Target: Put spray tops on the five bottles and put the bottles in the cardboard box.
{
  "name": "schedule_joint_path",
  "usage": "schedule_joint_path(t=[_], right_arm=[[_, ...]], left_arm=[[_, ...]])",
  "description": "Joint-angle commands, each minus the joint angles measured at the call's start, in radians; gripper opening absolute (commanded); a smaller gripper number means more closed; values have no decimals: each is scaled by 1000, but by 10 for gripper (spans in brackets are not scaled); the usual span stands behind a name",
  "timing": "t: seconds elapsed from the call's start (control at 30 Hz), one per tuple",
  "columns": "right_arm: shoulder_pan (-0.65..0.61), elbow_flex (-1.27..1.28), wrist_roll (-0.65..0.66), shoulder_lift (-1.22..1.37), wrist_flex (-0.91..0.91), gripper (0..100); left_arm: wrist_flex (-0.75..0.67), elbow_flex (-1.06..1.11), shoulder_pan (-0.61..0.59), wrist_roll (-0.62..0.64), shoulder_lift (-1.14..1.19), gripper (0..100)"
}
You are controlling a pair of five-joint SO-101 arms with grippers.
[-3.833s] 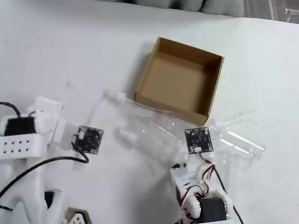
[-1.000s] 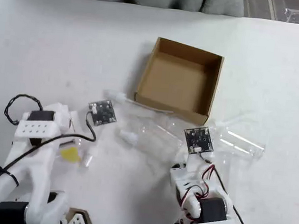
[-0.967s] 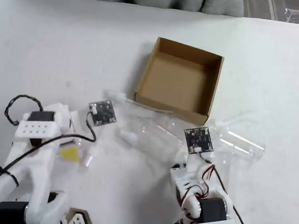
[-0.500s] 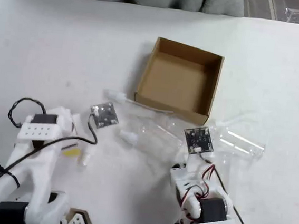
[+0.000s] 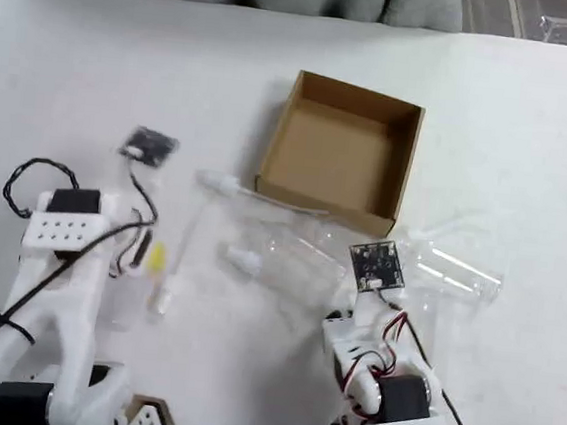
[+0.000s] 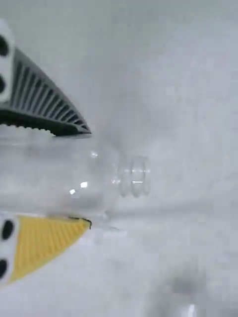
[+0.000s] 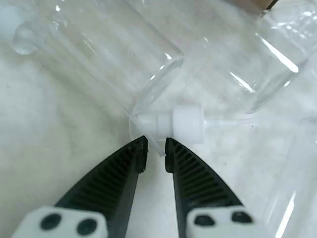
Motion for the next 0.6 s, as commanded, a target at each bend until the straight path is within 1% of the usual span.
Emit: schedule_joint_path(t=[0.0,0.1,0.17,0.23,0.33,0.57], right_arm=[[4,9,9,1,5,42],[1,9,9,1,5,42],[1,9,9,1,5,42],[1,9,9,1,5,42],[1,9,11,1,5,42],[-41,0,14,1,-2,46]], left_arm=[[-23,-66,-31,344,-4,173],[-60,-66,-148,356,-5,173],[-104,-63,-226,359,2,173],[-163,-40,-280,364,-2,173],[-216,-23,-292,364,-4,173],[-226,-17,-297,364,1,173]])
